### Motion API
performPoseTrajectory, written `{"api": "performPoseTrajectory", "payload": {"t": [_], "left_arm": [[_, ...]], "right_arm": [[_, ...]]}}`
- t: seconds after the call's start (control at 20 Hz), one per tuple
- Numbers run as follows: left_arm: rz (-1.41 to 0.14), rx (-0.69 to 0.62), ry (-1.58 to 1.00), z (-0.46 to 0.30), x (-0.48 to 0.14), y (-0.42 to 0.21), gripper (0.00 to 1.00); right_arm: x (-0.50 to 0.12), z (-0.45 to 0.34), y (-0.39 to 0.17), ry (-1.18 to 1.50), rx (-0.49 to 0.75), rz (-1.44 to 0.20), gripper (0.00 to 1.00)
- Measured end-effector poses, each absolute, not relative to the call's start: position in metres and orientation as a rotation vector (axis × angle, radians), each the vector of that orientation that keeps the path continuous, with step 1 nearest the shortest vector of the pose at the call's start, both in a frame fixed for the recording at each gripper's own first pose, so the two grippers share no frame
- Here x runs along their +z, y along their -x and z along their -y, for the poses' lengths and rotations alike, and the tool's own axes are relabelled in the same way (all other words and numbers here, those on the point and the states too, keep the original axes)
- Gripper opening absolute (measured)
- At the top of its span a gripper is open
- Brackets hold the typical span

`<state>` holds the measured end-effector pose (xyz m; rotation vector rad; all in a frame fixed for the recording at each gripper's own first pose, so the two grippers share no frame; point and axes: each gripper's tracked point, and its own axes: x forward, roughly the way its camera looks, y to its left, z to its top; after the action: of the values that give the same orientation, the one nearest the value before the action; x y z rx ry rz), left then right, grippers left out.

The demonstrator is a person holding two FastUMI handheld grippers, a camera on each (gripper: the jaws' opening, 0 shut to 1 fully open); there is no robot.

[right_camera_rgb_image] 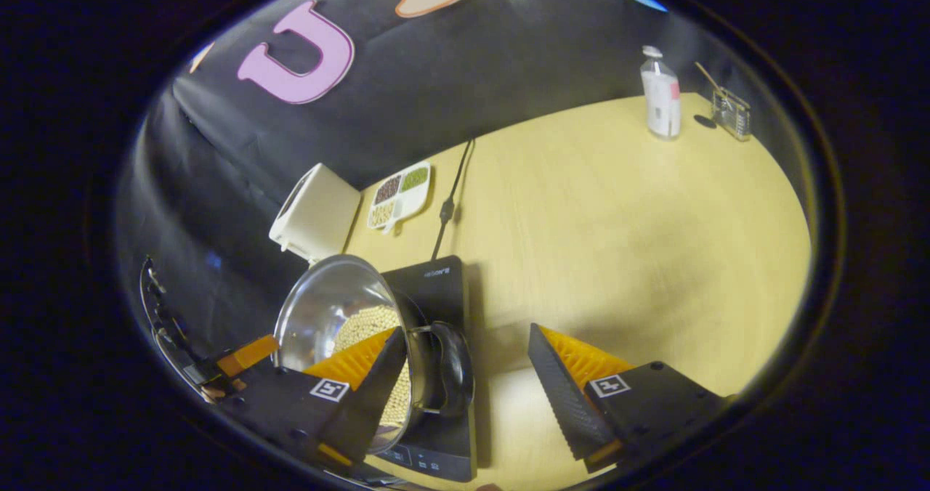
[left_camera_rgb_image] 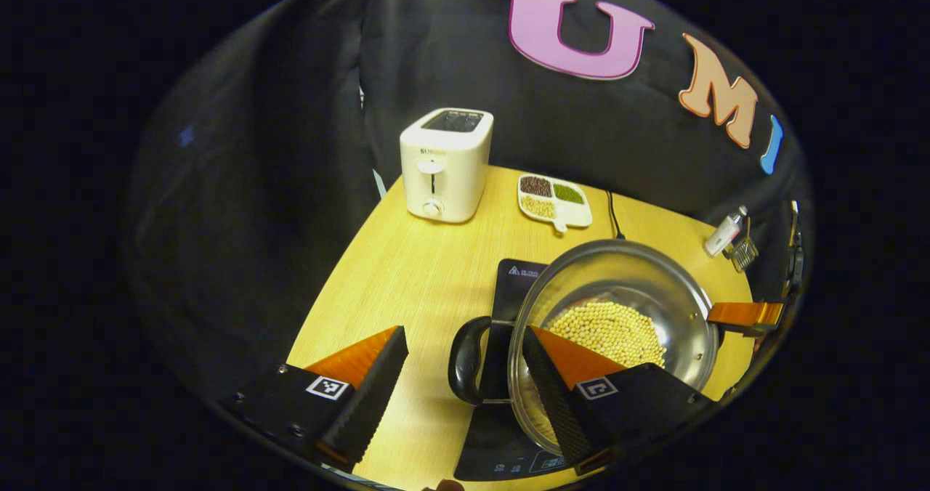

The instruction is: First push the handle of the pot to place it horizontally, then grasp the pot with both hands and set it on the induction cooktop.

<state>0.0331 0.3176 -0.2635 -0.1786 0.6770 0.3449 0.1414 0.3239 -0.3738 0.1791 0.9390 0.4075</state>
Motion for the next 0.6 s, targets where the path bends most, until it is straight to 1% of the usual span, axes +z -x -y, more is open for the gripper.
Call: {"api": "performPoseTrajectory", "payload": {"t": [0.05,0.15,0.25,0.3,0.35,0.45,0.5,0.6], "left_arm": [[-0.653,0.346,0.177,-0.312,-0.256,-0.031,0.97],[-0.605,0.342,0.17,-0.3,-0.237,-0.029,0.97],[-0.566,0.346,0.142,-0.287,-0.218,-0.025,0.97],[-0.547,0.35,0.121,-0.28,-0.207,-0.025,0.97],[-0.525,0.354,0.101,-0.269,-0.196,-0.023,0.97],[-0.474,0.353,0.066,-0.241,-0.17,-0.027,0.97],[-0.444,0.354,0.045,-0.224,-0.153,-0.028,0.97],[-0.38,0.355,0.005,-0.19,-0.123,-0.031,0.97]], "right_arm": [[-0.367,-0.314,-0.148,-0.169,0.385,-0.907,1.0],[-0.347,-0.294,-0.159,-0.166,0.353,-0.841,0.92],[-0.324,-0.272,-0.168,-0.184,0.326,-0.774,0.92],[-0.31,-0.261,-0.172,-0.198,0.317,-0.741,0.93],[-0.294,-0.25,-0.175,-0.21,0.311,-0.705,1.0],[-0.259,-0.222,-0.181,-0.216,0.3,-0.622,1.0],[-0.239,-0.206,-0.183,-0.211,0.296,-0.577,0.92],[-0.198,-0.175,-0.188,-0.196,0.285,-0.486,0.92]]}}
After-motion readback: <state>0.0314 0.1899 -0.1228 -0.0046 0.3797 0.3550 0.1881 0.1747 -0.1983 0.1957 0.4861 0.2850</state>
